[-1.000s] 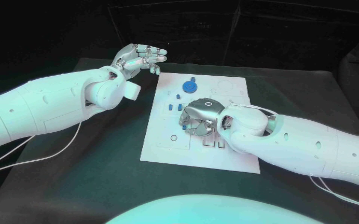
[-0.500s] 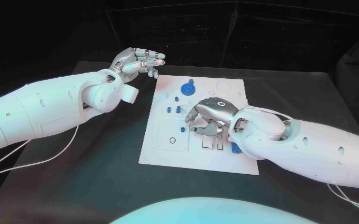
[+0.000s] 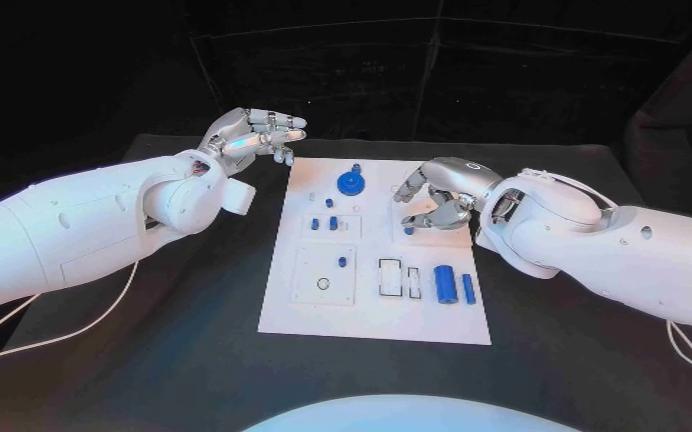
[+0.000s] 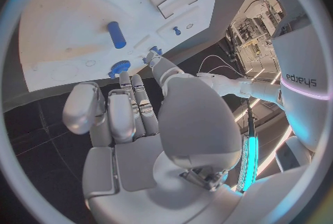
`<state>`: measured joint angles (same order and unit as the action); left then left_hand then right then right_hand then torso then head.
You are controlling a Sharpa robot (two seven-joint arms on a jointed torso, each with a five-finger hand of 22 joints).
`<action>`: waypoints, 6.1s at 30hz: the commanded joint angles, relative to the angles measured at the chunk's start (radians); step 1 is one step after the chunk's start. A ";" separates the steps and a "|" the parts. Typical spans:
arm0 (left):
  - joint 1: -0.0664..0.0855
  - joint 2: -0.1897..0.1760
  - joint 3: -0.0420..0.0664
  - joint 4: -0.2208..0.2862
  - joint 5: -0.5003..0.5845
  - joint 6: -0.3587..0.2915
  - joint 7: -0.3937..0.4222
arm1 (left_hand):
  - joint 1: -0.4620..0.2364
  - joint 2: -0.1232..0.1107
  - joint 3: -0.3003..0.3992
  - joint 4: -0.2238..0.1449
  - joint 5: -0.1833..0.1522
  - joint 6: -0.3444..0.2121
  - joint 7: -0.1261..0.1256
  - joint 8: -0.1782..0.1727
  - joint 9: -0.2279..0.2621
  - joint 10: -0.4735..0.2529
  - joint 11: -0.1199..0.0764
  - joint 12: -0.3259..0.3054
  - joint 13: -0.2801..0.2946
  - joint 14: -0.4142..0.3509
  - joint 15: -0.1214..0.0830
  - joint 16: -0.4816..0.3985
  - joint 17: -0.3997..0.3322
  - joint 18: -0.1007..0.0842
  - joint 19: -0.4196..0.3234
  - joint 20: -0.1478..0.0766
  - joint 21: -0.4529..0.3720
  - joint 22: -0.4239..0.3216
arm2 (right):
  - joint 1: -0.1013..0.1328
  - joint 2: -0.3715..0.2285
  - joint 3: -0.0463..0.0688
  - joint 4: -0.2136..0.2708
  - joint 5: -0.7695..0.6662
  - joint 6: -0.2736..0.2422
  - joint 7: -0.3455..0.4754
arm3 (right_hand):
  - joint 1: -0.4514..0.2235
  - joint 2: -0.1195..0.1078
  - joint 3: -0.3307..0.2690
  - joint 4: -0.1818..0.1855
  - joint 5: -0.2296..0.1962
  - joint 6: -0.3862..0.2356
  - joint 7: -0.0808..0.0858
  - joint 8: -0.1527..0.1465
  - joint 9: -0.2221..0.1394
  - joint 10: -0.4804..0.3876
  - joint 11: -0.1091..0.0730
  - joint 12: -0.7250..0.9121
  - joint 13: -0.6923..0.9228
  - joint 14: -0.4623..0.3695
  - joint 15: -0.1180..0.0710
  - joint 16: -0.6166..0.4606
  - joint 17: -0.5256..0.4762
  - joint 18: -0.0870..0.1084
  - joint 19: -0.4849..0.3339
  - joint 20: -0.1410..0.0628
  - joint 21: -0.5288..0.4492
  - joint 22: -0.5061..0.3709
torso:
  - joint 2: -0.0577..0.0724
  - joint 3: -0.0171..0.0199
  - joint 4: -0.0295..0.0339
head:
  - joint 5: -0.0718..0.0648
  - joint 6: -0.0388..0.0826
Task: Assemble the parts on the task board
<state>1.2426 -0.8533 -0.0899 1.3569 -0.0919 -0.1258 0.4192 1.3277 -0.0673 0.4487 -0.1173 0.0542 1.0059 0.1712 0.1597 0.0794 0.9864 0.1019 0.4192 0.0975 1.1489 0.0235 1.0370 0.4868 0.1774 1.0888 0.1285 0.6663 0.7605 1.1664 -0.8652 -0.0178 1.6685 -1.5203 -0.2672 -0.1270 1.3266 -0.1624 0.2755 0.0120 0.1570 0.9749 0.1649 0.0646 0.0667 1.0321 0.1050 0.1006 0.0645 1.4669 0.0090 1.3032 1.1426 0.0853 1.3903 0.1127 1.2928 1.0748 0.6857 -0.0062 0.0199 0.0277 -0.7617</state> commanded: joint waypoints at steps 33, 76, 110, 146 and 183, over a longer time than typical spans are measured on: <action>0.002 0.003 0.001 -0.003 0.004 0.036 -0.006 | -0.005 0.013 -0.012 -0.001 0.004 0.004 0.002 0.009 0.001 -0.009 0.005 0.010 0.001 -0.007 0.000 -0.006 -0.007 0.006 -0.004 -0.004 -0.011 -0.005 | 0.003 0.045 -0.001 -0.044 -0.145 0.197 -0.074 | 0.061 0.070 -0.020 -0.011 0.001 0.070 -0.014 0.012 0.004 0.054 -0.013 0.054 -0.001 0.027 -0.006 -0.001 -0.010 0.012 0.006 -0.004 -0.009 -0.008 | 0.002 0.0024 0.0014 | -0.003 -0.009; 0.002 0.001 0.001 -0.009 0.004 0.032 -0.012 | -0.004 0.016 -0.012 -0.001 0.005 0.002 0.002 0.009 0.001 -0.012 0.005 0.013 0.001 -0.007 0.000 -0.007 -0.009 0.006 -0.004 -0.004 -0.013 -0.006 | -0.006 0.016 0.000 0.016 -0.169 0.009 -0.051 | 0.095 0.089 0.123 -0.042 -0.031 0.142 -0.021 0.013 0.005 0.202 -0.039 0.040 0.005 0.035 -0.027 0.026 0.015 0.006 0.023 -0.027 0.010 0.022 | -0.001 0.0007 0.0007 | -0.001 -0.013; 0.003 0.015 0.001 -0.005 0.004 0.036 -0.017 | -0.004 0.018 -0.012 -0.001 0.005 0.002 0.002 0.009 0.001 -0.013 0.005 0.013 0.001 -0.007 0.000 -0.007 -0.010 0.006 -0.004 -0.004 -0.013 -0.007 | -0.108 0.238 0.000 0.046 -0.221 0.025 0.038 | 0.091 0.085 0.137 -0.046 -0.027 0.141 -0.019 0.008 0.003 0.199 -0.036 0.025 0.003 0.034 -0.026 0.026 0.013 0.006 0.022 -0.026 0.009 0.020 | 0.001 0.0010 0.0005 | 0.054 -0.038; 0.003 0.014 0.001 -0.006 0.004 0.037 -0.018 | -0.004 0.018 -0.013 -0.001 0.004 0.001 0.002 0.009 0.001 -0.014 0.005 0.015 0.001 -0.008 0.001 -0.007 -0.011 0.006 -0.004 -0.004 -0.014 -0.007 | -0.146 0.291 -0.004 -0.024 -0.270 0.125 0.028 | 0.091 0.084 0.141 -0.048 -0.022 0.141 -0.018 0.007 0.003 0.200 -0.035 0.022 0.004 0.034 -0.025 0.026 0.012 0.007 0.022 -0.025 0.009 0.019 | 0.001 0.0006 0.0008 | 0.070 -0.050; 0.003 0.011 0.001 -0.012 0.004 0.043 -0.025 | -0.004 0.018 -0.013 -0.001 0.004 0.001 0.002 0.009 0.001 -0.014 0.005 0.015 0.001 -0.008 0.001 -0.007 -0.011 0.006 -0.004 -0.004 -0.014 -0.007 | -0.131 0.138 -0.009 0.074 -0.049 -0.154 0.042 | -0.015 0.046 -0.134 0.027 0.036 -0.028 0.008 0.013 0.006 0.023 0.001 0.063 0.011 0.017 0.005 -0.007 -0.054 0.023 -0.010 0.005 -0.052 -0.072 | -0.003 -0.0013 -0.0010 | 0.041 -0.031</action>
<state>1.2435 -0.8415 -0.0900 1.3444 -0.0913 -0.0956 0.3933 1.3247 -0.0564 0.4431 -0.1172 0.0542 1.0059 0.1711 0.1636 0.0794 0.9791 0.1092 0.4298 0.0976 1.1489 0.0235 1.0370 0.4770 0.1774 1.0888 0.1285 0.6554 0.7544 1.0298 -0.7178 -0.0274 1.7318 -1.6869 -0.3698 -0.0805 1.3105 -0.1229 0.1466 0.0371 0.1894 0.9429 0.1736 0.0745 0.0722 1.0494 0.1068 0.1585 0.0742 1.4668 0.0161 1.2987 1.0888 0.1012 1.3812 0.1215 1.2422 1.0020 0.6843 -0.0058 0.0197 0.0755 -0.7959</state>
